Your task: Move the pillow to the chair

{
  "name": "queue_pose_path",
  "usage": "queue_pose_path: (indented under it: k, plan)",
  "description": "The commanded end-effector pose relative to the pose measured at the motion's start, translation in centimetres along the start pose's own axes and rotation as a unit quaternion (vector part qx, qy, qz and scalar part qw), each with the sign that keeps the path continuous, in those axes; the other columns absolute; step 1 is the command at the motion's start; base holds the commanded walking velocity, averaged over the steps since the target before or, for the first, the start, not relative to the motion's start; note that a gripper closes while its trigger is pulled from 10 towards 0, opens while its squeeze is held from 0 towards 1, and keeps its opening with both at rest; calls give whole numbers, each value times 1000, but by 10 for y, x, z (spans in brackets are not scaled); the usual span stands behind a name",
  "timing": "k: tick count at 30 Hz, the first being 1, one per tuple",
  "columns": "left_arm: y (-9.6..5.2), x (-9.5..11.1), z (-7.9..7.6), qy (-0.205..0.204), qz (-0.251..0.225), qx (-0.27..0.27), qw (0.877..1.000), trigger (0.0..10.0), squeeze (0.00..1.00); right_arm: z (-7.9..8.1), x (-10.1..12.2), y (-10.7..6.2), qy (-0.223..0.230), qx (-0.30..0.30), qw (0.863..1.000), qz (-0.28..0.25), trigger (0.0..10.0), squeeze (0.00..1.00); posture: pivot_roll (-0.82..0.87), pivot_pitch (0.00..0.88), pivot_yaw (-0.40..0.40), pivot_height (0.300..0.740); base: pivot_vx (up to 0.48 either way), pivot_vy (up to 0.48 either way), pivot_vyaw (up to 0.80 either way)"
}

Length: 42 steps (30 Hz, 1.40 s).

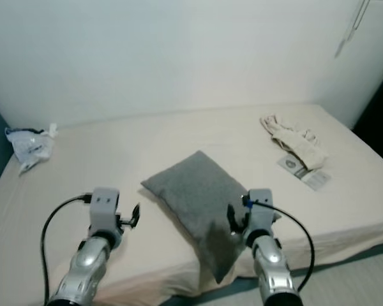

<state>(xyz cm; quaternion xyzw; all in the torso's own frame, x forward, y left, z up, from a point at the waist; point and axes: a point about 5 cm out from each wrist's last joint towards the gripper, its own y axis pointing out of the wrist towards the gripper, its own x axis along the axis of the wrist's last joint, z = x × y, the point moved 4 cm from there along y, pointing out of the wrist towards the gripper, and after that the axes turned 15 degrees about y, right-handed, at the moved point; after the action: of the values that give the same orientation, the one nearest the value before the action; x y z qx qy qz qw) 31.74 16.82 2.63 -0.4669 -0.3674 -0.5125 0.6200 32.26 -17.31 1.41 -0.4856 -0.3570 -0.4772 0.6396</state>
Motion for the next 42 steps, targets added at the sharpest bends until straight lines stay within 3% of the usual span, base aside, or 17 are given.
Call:
queue_pose_path:
  k: [1, 8, 14, 19, 26, 34, 42]
  plan:
    - [-2, -4, 2, 4, 6, 6, 1000, 10000, 0, -1, -6, -2, -2, -3, 1000, 11, 10000, 0, -13, 44, -2, 740, 0, 0, 0]
    - [-2, -4, 4, 0, 7, 12, 1000, 10000, 0, -1, -6, -2, -2, -2, 1000, 12, 10000, 0, -12, 50, -2, 740, 0, 0, 0]
    - [-2, -2, 1, 35, 1, 5, 999, 10000, 0, -1, -5, -1, -3, -2, 1000, 12, 10000, 0, -13, 54, 0, 740, 0, -240, 0]
    - [-2, -8, -1, 16, 19, 6, 1000, 10000, 0, -2, -4, -1, -3, -4, 1000, 11, 10000, 0, -14, 55, 2, 740, 0, -288, 0]
    - [0, -10, 3, 35, 33, 19, 999, 10000, 0, -2, -1, 1, -5, -3, 1000, 4, 10000, 0, -8, 52, -1, 740, 0, 0, 0]
    - [5, -3, 8, 33, 16, 24, 999, 10000, 0, 9, 15, 8, 11, 24, 999, -18, 10000, 0, -11, 54, -4, 740, 0, 0, 0]
    - [9, 2, -1, 32, 5, -5, 999, 10000, 0, 16, 18, 12, 7, 42, 999, -20, 10000, 0, -14, 49, -4, 730, 0, 0, 0]
